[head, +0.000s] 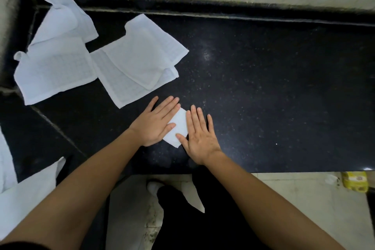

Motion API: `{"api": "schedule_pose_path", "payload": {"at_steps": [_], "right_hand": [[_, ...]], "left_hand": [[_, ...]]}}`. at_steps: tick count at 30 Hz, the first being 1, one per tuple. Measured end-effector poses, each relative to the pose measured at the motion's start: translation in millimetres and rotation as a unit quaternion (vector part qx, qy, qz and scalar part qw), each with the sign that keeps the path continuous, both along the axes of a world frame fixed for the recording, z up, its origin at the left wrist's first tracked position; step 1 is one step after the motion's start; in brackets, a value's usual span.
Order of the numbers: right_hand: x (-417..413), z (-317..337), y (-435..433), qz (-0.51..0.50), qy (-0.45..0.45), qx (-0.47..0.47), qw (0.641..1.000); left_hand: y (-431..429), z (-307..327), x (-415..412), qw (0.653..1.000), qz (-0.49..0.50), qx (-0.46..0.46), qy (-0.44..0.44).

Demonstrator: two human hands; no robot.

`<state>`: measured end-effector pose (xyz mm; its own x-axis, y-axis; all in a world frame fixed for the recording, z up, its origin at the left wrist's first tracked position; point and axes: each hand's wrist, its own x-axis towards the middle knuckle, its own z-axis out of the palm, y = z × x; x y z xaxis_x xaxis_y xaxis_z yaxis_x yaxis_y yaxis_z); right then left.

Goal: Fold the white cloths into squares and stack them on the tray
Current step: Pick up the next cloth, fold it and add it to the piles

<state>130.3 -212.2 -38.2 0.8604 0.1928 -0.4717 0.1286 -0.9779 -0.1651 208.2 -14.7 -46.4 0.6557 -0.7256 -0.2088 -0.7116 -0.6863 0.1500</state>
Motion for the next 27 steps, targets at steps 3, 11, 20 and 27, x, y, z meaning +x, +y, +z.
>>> {"api": "schedule_pose_path", "payload": {"at_steps": [3, 11, 20, 27], "right_hand": [[2.7, 11.3, -3.9, -0.021, -0.027, 0.052, 0.998], [55.1, 37.7, -6.4, -0.082, 0.007, 0.073, 0.994], [83.7, 90.5, -10.1, -0.185, 0.151, 0.398, 0.886], [104.5, 174.5, -3.6, -0.151, 0.144, 0.499, 0.841]], "left_hand": [[-2.6, 9.5, -2.1, 0.999, 0.036, 0.001, 0.014], [-12.0, 35.6, 6.9, 0.992, 0.122, -0.030, -0.016], [5.2, 123.5, 1.4, 0.917, 0.299, -0.197, 0.177], [35.2, 229.9, 3.1, 0.785, 0.381, -0.422, 0.246]]}}
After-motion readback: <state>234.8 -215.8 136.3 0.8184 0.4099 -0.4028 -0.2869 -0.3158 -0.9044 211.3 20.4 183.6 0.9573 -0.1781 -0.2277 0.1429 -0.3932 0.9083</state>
